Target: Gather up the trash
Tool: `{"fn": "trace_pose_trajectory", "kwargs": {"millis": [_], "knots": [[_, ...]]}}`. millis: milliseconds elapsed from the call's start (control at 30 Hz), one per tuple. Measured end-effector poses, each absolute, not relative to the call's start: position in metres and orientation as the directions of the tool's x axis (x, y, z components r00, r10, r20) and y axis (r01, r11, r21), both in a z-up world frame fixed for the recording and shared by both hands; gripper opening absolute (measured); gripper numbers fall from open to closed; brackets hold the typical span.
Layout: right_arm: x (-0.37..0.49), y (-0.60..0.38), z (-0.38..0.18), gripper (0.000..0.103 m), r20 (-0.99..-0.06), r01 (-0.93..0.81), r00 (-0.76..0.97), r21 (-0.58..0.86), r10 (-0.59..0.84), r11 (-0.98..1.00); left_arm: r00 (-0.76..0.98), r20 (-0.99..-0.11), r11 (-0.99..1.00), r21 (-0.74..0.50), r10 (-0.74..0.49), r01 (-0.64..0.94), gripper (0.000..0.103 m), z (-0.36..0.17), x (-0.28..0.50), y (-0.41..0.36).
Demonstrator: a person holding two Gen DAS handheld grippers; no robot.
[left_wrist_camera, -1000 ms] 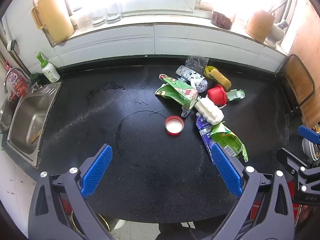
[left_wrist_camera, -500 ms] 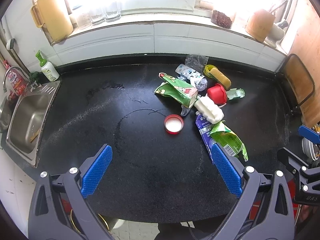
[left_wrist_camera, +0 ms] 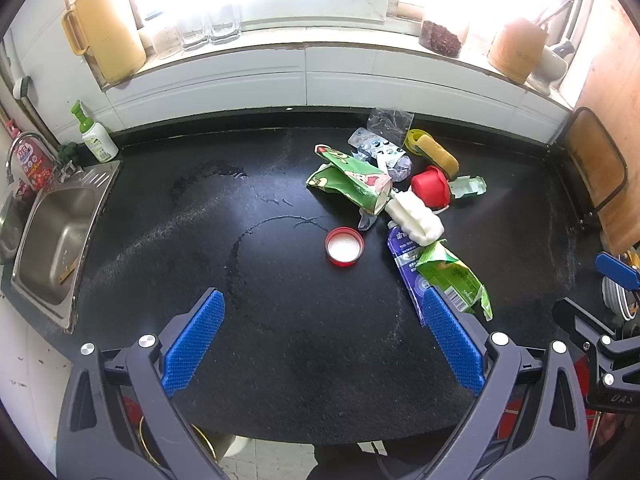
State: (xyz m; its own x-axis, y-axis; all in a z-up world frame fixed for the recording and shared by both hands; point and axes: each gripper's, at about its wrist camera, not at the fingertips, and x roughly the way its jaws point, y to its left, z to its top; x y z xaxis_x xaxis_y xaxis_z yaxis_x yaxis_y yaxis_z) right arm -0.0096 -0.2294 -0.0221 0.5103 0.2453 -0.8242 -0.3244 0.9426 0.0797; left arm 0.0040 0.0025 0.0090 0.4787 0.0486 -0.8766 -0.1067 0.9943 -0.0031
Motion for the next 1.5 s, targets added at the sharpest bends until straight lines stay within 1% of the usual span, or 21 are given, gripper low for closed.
{"fn": "trace_pose_trajectory", "kwargs": {"millis": [700,867,900,1067,1300,1367,1500], "knots": [[-0.008,-0.231,-0.022,0.097,-0.828,-0.33,0.499,0.092,0.256,0.94,0.467,-0.883,0.994,-0.004,0.045,-0.105,0.096,0.005,0.004,-0.001],[0.0,-0.23,-0.031,0.097,-0.829,-0.358,0.482,0.109,0.284,0.927,0.455,-0.89,0.995,-0.008,0.036,-0.095,0.096,-0.004,0.01,-0.002],[0.003,-0.229,-0.036,0.097,-0.825,-0.376,0.478,0.117,0.301,0.919,0.449,-0.893,0.996,-0.014,0.028,-0.09,0.096,-0.009,0.013,-0.002],[0.025,-0.226,-0.072,0.097,-0.838,-0.415,0.463,0.083,0.289,0.906,0.438,-0.899,0.998,-0.014,0.017,-0.068,0.096,-0.043,0.036,-0.004],[0.062,-0.22,-0.141,0.097,-0.875,-0.484,0.382,0.084,0.297,0.871,0.447,-0.895,1.0,-0.009,0.003,-0.025,0.096,-0.113,0.086,-0.01],[0.068,-0.217,-0.153,0.097,-0.881,-0.505,0.368,0.078,0.296,0.86,0.423,-0.906,0.999,-0.002,0.012,-0.033,0.096,-0.129,0.096,-0.009],[0.079,-0.215,-0.175,0.097,-0.894,-0.53,0.334,0.084,0.299,0.844,0.417,-0.909,0.998,-0.035,-0.008,-0.056,0.096,-0.155,0.108,-0.001]]}}
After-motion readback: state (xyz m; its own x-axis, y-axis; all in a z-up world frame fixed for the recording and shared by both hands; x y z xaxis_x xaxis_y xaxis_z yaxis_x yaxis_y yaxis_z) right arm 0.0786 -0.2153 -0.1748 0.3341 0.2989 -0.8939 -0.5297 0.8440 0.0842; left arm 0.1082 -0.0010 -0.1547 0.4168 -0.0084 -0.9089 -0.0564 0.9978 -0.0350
